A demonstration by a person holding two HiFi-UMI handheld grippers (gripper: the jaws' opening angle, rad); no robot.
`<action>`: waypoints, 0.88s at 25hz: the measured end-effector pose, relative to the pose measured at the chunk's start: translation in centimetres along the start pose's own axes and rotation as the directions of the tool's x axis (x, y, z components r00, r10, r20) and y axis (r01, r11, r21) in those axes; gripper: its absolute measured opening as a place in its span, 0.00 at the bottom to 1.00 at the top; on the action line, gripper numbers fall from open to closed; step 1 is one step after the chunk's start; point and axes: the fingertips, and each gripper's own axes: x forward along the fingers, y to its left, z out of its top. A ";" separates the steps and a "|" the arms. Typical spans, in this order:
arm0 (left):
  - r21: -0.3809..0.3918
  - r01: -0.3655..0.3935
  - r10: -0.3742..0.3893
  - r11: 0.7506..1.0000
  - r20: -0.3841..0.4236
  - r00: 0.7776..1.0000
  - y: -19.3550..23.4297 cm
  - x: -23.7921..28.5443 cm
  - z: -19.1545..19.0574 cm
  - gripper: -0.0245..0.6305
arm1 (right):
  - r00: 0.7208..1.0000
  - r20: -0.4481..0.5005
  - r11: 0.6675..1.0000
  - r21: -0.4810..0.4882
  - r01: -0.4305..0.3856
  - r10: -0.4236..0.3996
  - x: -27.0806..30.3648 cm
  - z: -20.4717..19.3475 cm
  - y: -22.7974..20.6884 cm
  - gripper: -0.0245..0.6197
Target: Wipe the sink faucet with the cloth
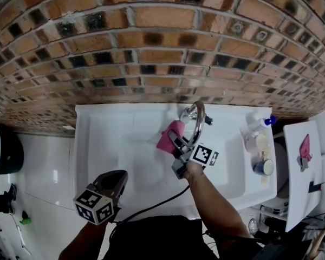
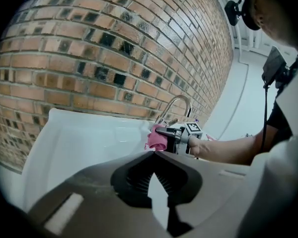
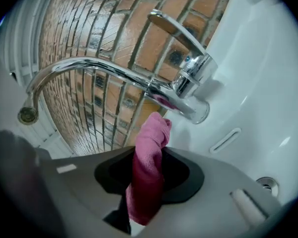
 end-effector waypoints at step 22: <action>-0.035 -0.016 0.015 0.999 -0.033 0.999 0.7 1.5 -0.1 0.05 | 0.959 0.230 0.964 0.168 -0.206 0.165 2.1 5.0 1.5 0.24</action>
